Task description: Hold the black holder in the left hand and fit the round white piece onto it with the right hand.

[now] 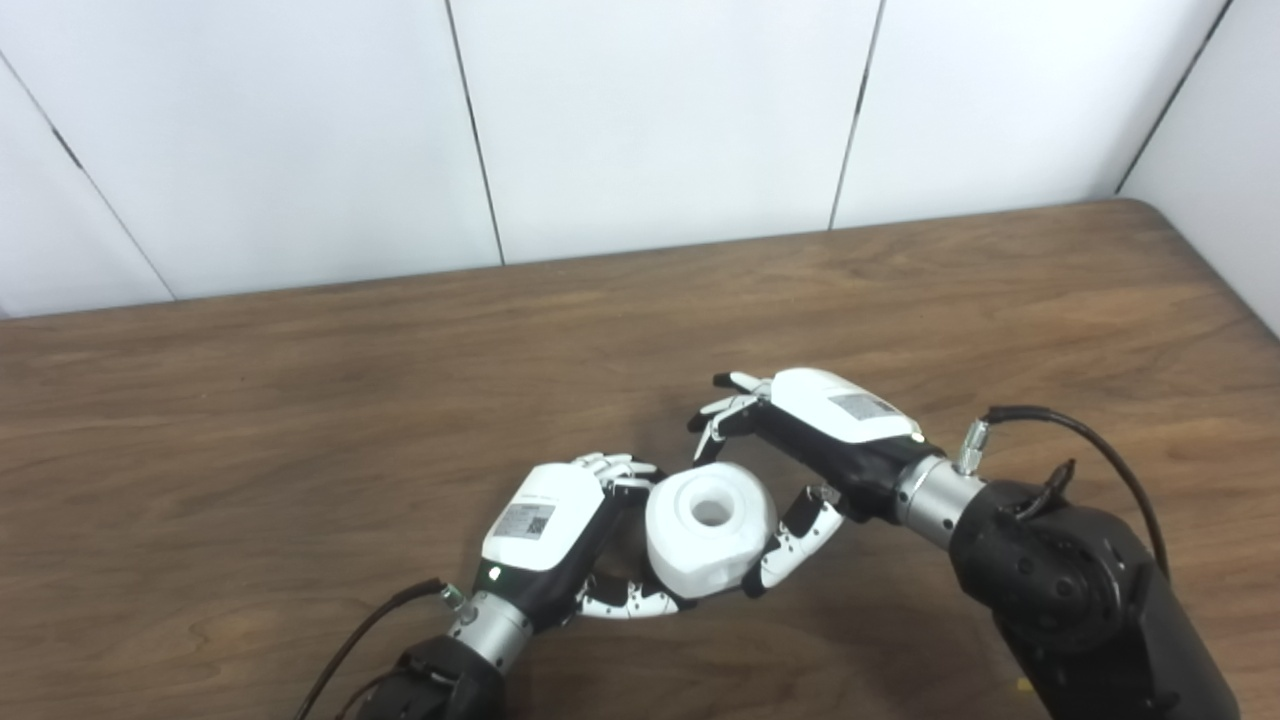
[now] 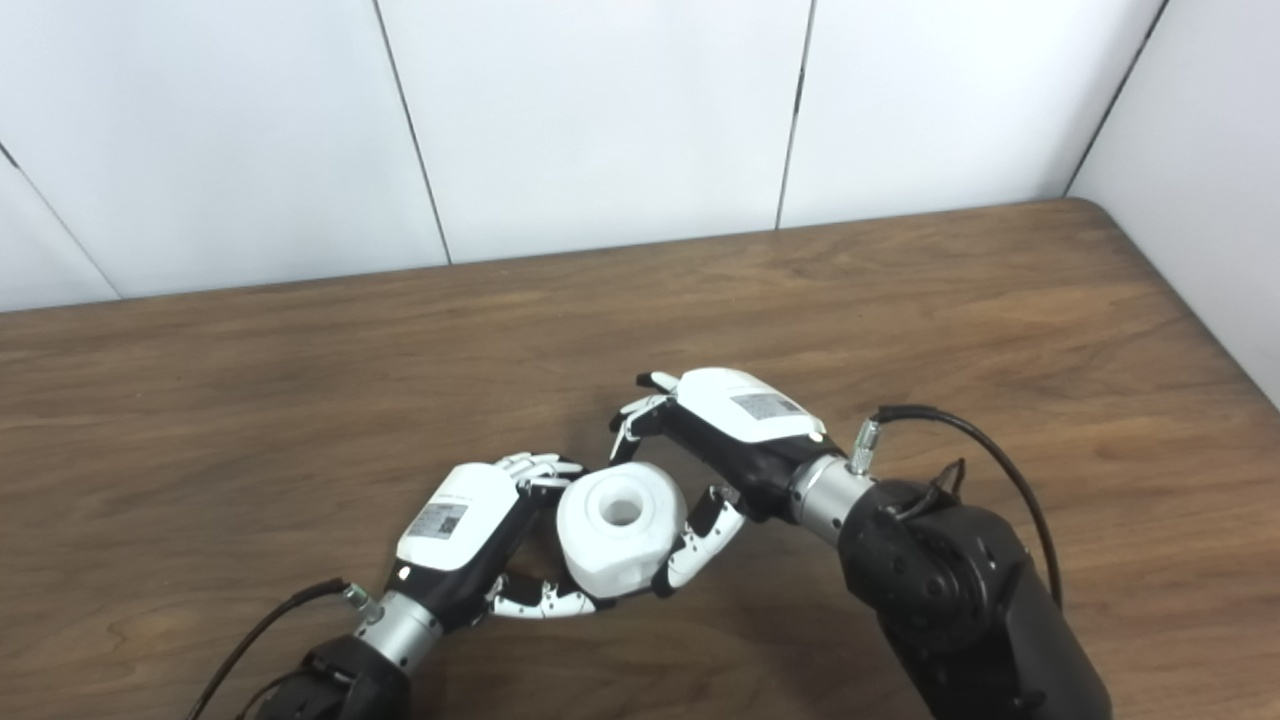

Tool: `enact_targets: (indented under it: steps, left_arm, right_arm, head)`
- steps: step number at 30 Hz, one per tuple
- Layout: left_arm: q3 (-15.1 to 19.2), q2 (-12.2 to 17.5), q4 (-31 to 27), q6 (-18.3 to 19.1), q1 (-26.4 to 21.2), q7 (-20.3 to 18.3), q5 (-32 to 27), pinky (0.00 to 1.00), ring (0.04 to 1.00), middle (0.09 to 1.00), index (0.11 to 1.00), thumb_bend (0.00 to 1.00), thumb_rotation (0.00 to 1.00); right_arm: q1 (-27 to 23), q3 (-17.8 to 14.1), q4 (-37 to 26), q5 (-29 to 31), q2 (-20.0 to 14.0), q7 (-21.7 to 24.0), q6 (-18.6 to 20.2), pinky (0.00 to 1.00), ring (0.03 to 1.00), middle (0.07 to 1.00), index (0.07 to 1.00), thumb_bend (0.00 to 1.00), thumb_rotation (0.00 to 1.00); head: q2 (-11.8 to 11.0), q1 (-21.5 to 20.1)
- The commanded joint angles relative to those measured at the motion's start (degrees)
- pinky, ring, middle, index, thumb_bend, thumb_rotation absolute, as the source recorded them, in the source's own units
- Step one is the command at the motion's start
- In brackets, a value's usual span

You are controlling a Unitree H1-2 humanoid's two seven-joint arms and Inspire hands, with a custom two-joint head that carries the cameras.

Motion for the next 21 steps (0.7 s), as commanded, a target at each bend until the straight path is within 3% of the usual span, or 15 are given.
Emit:
enact_targets:
  steps: [1,16,17,18,21]
  left_arm:
    - [-1.54,0.33,1.90,2.43,1.55,-5.10,0.54,0.83,0.843,0.786,0.487,0.52,0.05]
    - [-1.90,0.06,1.26,3.60,1.46,-6.23,0.54,0.85,0.852,0.792,0.487,0.52,0.05]
    - [-1.89,0.07,1.31,3.49,1.46,-6.13,0.52,0.85,0.851,0.791,0.487,0.52,0.05]
    - [-1.88,0.10,1.37,3.41,1.45,-6.09,0.50,0.84,0.850,0.790,0.487,0.52,0.05]
    - [-1.80,0.12,1.37,3.53,1.44,-6.32,0.42,0.84,0.850,0.790,0.487,0.52,0.05]
  right_arm:
    - [-0.52,0.73,0.12,0.16,-0.16,-0.84,-1.76,0.96,0.976,0.837,0.484,0.52,0.14]
    - [-0.79,2.24,0.82,-0.46,-0.60,-2.21,-2.37,0.95,0.972,0.830,0.492,0.52,0.16]
    - [-0.86,2.27,0.79,-0.66,-0.59,-2.07,-2.21,0.95,0.972,0.831,0.544,0.70,0.27]
    - [-0.91,2.27,0.70,-0.86,-0.60,-1.82,-1.93,0.96,0.973,0.832,0.574,0.79,0.33]
    - [-0.92,2.03,0.49,-0.99,-0.54,-1.26,-1.36,0.96,0.976,0.837,0.622,0.90,0.40]
  head:
    - [0.02,-0.01]
    - [-0.05,0.33]
    - [-0.14,0.30]
    - [-0.16,0.25]
    - [-0.19,0.17]
